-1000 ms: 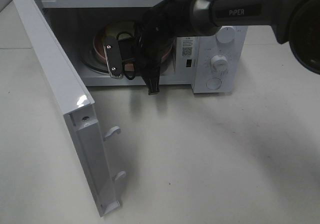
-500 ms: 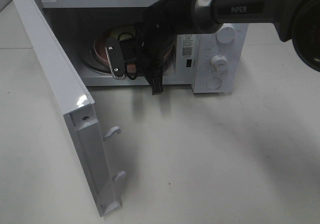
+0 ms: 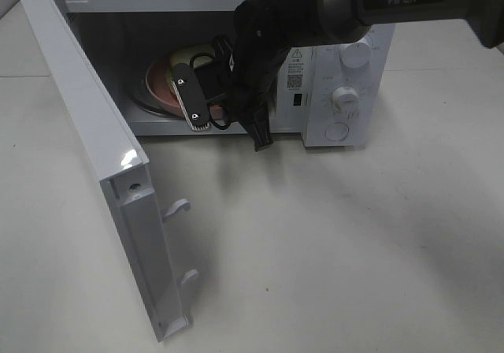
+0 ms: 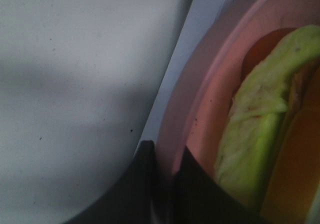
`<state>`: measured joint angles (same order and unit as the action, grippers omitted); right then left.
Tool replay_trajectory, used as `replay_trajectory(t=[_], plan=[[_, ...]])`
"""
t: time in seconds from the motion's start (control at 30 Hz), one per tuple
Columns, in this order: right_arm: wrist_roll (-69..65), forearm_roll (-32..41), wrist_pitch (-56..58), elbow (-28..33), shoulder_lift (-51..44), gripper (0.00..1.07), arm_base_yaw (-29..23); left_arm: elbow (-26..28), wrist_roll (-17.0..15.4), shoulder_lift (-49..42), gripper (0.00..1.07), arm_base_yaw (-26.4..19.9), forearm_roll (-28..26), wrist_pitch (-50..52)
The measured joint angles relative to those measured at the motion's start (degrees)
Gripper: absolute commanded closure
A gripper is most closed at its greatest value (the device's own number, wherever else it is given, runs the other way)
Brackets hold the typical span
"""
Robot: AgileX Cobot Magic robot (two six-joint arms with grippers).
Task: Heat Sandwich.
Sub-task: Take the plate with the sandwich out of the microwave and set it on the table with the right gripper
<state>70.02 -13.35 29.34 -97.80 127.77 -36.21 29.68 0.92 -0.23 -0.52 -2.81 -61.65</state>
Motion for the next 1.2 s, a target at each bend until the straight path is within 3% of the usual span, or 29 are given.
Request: replay_trajectory(t=[0.8,1.2], plan=[[3.3,-0.4,-4.0,16.2,-13.1,1.07,-2.5,0.0,0.0,0.0,0.09,0.0,0.0,0.0],[3.8,-0.4,-6.9,27.0,-22.0,1.07,-3.6,0.0,0.0,0.0,0.09,0.0,0.0,0.0]])
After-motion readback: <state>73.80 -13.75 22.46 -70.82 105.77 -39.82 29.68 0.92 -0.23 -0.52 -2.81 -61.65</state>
